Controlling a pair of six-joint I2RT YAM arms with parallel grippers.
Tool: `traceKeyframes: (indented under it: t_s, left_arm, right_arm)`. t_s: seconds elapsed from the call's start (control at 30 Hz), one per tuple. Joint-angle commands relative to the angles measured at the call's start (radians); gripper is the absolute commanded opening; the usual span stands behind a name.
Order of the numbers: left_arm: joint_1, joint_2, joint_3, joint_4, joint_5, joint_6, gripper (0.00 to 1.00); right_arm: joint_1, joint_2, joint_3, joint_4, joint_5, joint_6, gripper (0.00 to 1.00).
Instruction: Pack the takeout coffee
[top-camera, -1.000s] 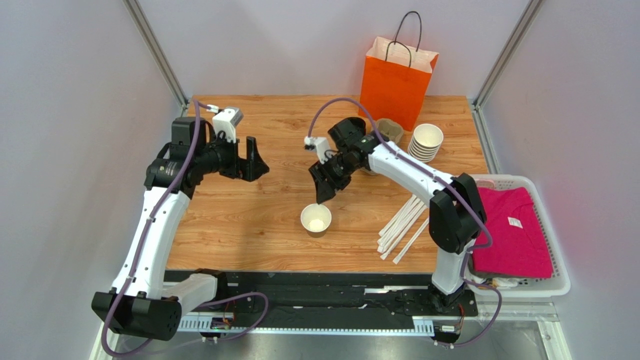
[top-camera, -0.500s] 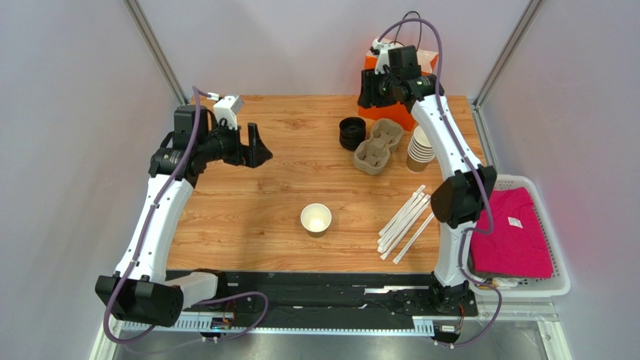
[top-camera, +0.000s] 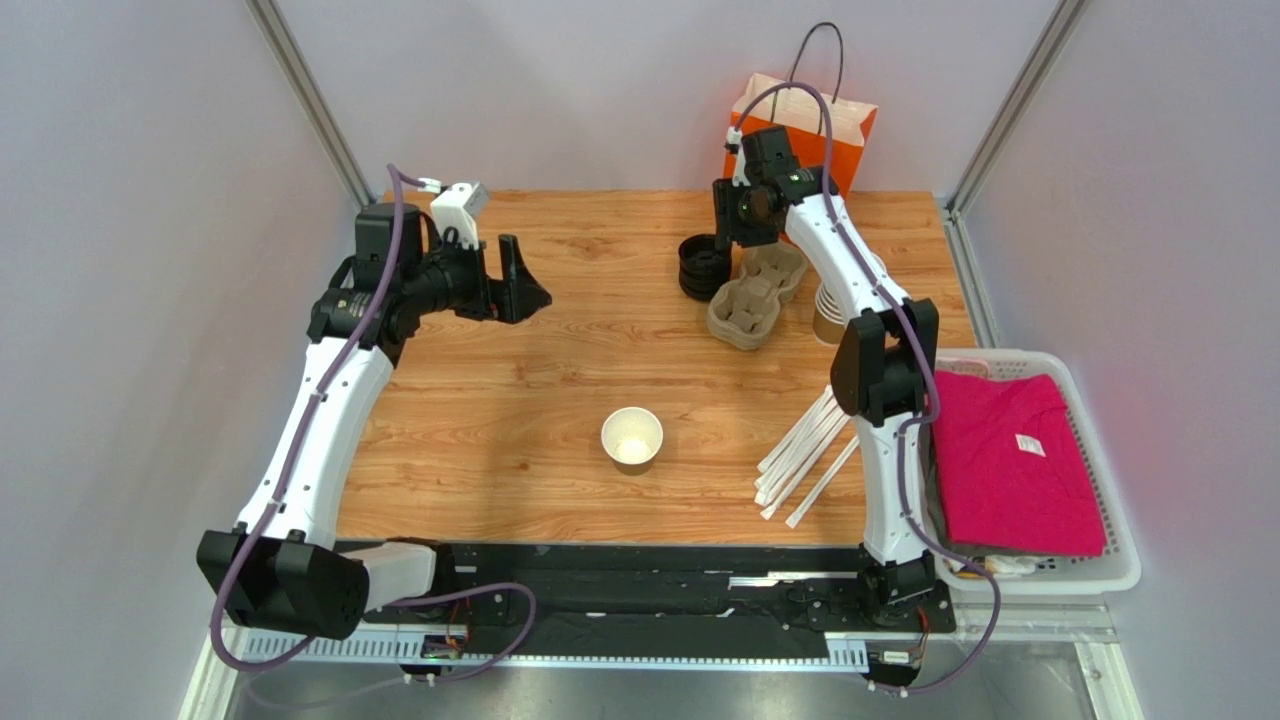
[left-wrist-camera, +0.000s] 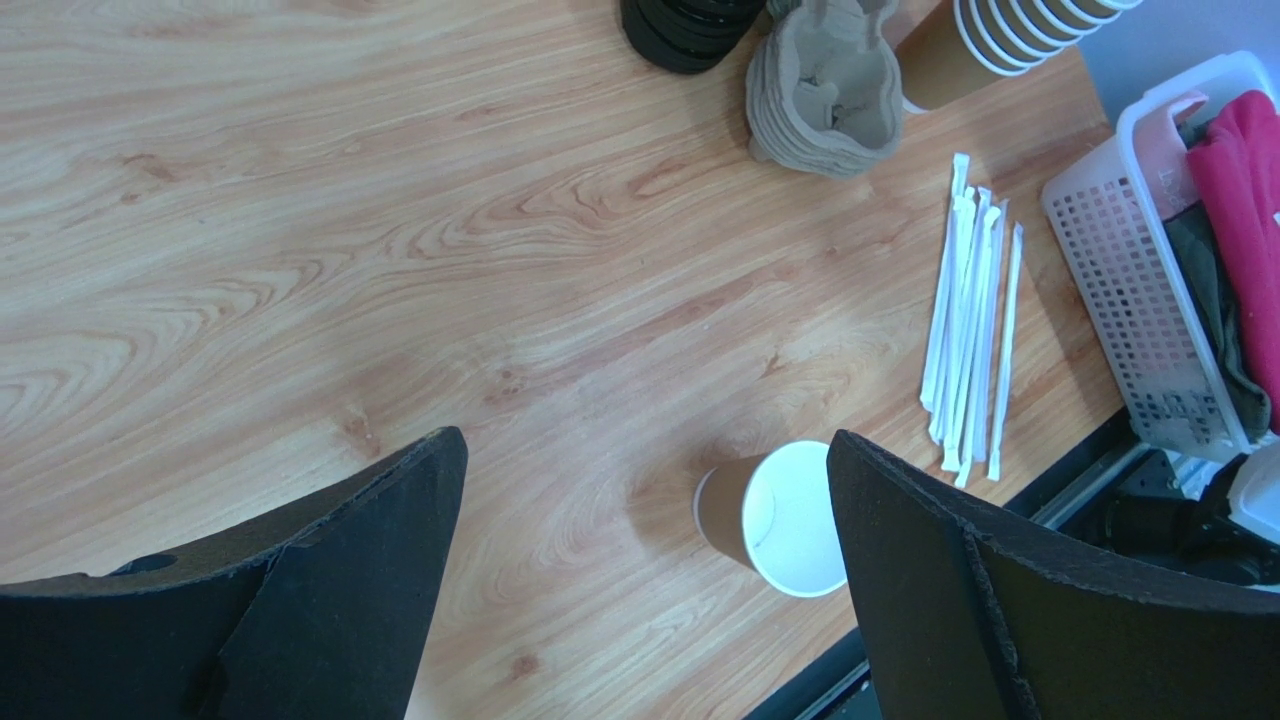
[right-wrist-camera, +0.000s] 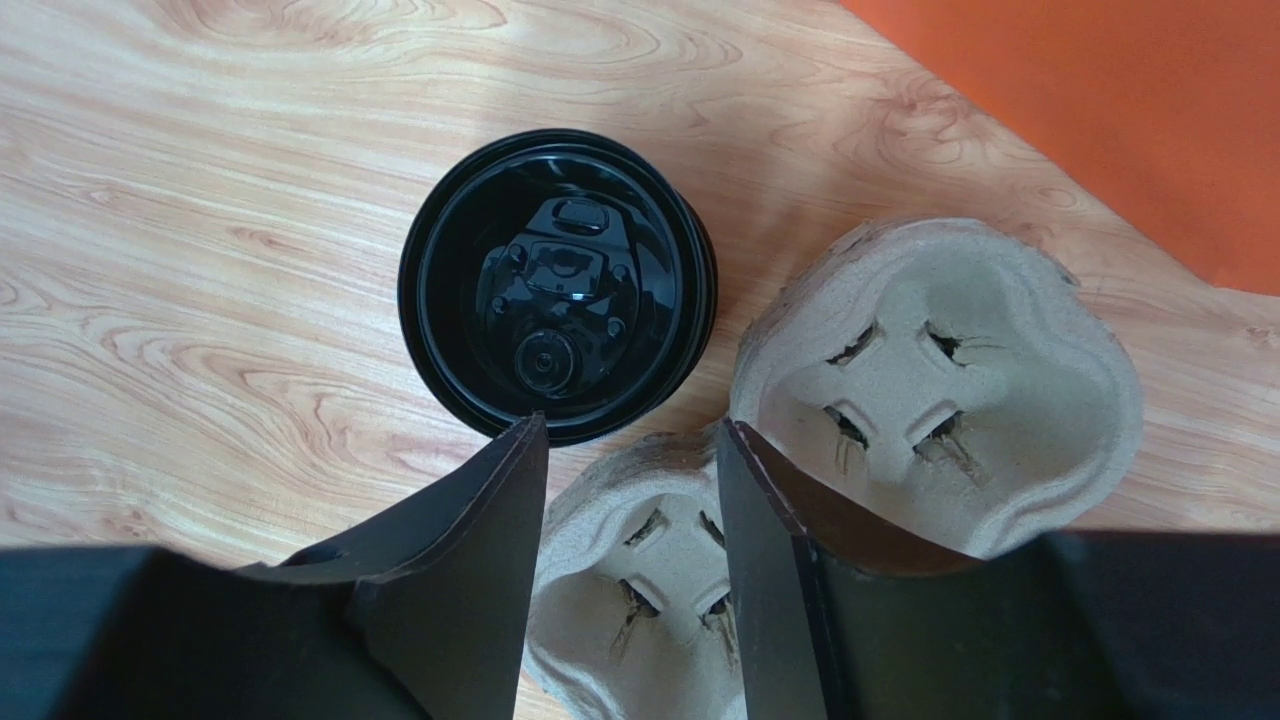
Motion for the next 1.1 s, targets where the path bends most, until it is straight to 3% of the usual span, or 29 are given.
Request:
traceKeyframes:
  t_s: [0.0,0.93,1.07]
  left_arm:
    - [0.008,-0.004,-0.014,0.049,0.021,-0.018,0.99]
    - [0.008,0.034,-0.036,0.092,0.018,-0.045,0.99]
    - [0.008,0.042,-0.037,0.097,0.019,-0.048,0.99]
  right_arm:
    - [0.001,0.016,0.065,0.030,0.030,0.014,0.49]
    - [-0.013,0.109,0.094,0.071,0.044,0.012,0.43]
    - [-0.016,0.114,0.097,0.074,0.036,0.014,0.35]
